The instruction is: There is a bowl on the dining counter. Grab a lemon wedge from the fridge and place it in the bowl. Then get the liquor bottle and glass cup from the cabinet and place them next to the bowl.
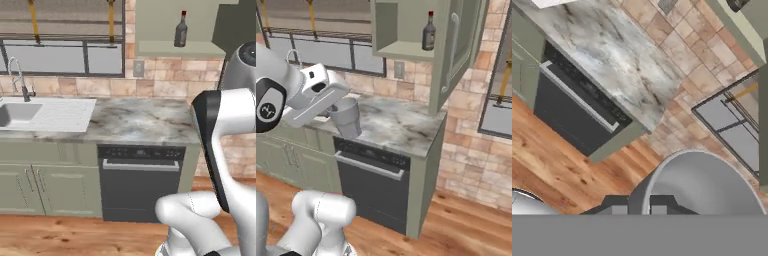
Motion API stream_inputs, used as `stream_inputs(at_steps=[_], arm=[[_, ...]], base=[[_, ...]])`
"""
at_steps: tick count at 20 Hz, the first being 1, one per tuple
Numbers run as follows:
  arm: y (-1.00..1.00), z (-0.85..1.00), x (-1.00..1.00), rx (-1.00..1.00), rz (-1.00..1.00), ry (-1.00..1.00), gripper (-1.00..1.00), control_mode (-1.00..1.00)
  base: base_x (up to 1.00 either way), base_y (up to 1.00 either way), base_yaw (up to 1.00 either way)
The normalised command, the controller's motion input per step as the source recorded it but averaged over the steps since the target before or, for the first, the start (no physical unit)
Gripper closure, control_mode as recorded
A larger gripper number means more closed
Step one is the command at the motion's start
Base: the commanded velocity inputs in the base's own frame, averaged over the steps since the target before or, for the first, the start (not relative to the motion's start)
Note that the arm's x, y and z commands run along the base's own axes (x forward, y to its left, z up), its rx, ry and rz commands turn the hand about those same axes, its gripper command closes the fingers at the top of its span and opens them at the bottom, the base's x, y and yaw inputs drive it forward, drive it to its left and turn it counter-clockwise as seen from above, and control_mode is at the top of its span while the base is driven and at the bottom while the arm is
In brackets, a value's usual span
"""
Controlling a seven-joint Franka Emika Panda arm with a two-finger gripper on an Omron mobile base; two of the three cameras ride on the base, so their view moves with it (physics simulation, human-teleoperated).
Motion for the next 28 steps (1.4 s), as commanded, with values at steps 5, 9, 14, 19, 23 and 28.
stream_inputs(at_steps=[5, 9, 14, 19, 23, 28], arm=[[0.00, 0.00, 0.00, 0.00, 0.00, 0.00, 1.00, 1.00], [0.00, 0.00, 0.00, 0.00, 0.00, 0.00, 1.00, 1.00], [0.00, 0.00, 0.00, 0.00, 0.00, 0.00, 1.00, 1.00], [0.00, 0.00, 0.00, 0.00, 0.00, 0.00, 1.00, 1.00], [0.00, 0.00, 0.00, 0.00, 0.00, 0.00, 1.00, 1.00], [0.00, 0.00, 0.00, 0.00, 0.00, 0.00, 1.00, 1.00]], base=[[-0.66, 0.58, 0.72], [-0.36, 0.49, 0.87], [-0.30, 0.57, 0.89], [-0.09, 0.77, 0.83], [-0.02, 0.77, 0.81], [0.00, 0.73, 0.79]])
